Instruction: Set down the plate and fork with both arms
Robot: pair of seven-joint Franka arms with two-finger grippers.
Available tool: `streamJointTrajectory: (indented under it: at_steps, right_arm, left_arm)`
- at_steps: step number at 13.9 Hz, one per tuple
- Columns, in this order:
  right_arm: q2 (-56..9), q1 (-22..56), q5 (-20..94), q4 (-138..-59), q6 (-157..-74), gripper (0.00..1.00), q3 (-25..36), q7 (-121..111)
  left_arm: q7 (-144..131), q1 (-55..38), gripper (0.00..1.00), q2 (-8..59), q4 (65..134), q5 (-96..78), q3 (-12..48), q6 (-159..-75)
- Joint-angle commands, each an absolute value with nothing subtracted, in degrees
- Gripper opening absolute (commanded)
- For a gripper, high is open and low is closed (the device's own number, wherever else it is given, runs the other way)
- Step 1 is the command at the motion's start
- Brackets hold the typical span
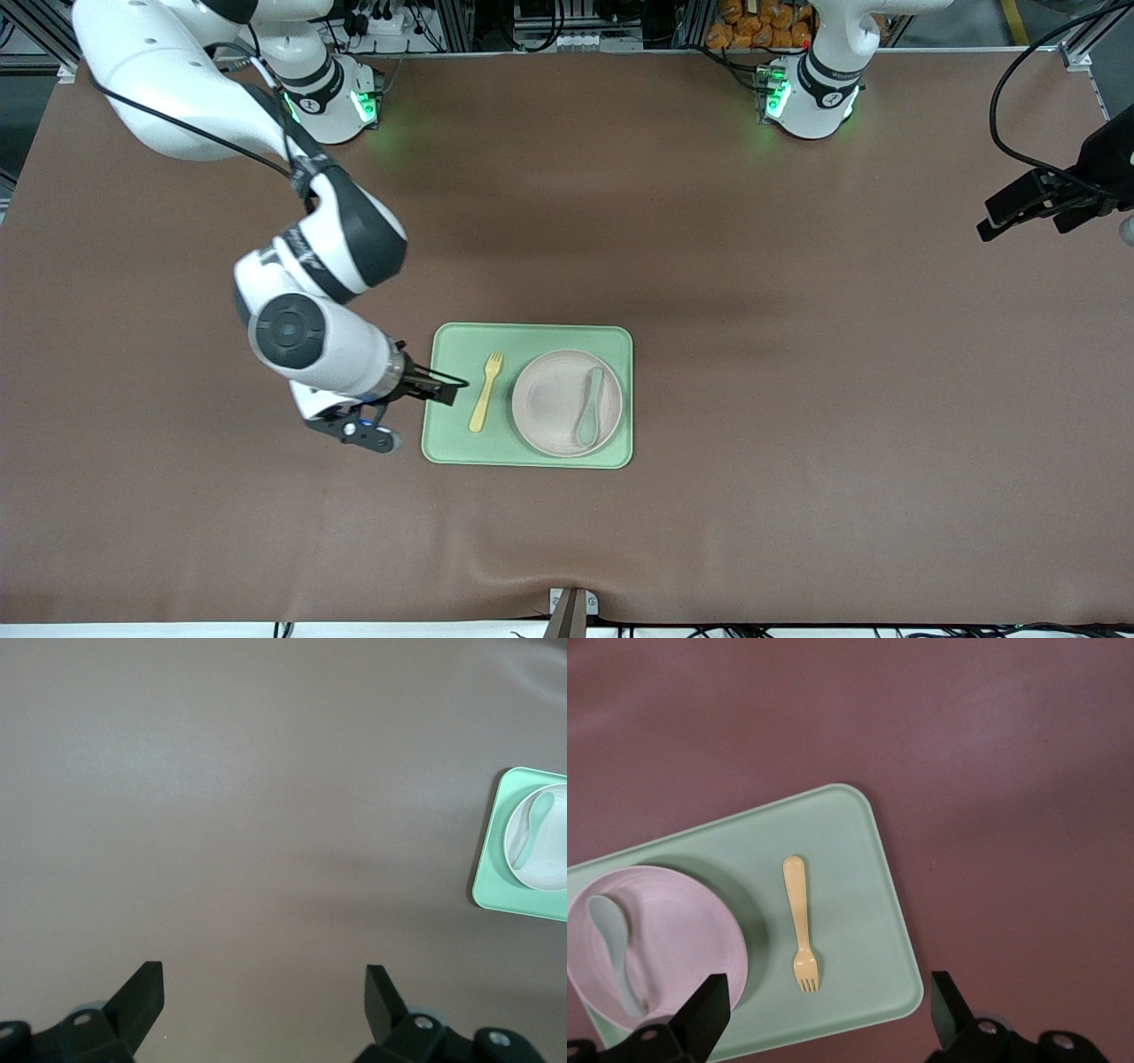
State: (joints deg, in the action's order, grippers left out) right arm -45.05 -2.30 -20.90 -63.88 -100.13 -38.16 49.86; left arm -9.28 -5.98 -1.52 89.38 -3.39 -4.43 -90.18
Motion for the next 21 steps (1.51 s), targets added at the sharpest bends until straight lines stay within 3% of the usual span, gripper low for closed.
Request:
streamJointTrajectory:
  at_steps: [1,8,21]
  right_arm:
    - [-45.53,-3.25,-22.15,-59.42,-97.21,1.0,-40.08,48.78]
    - [-44.3,-4.39,-20.48,-62.83,-105.72,1.0,-39.03,49.75]
    - [-43.42,-4.22,-20.39,-67.59,-119.87,1.0,-29.9,39.57]
  left_arm:
    - [-8.53,-6.15,1.0,-2.46,90.0,-2.11,-3.69,-89.56]
    - [-8.53,-6.33,1.0,-2.2,90.61,0.25,-1.5,-89.65]
    - [-8.61,-6.07,1.0,-2.99,91.58,0.97,-0.53,-89.47]
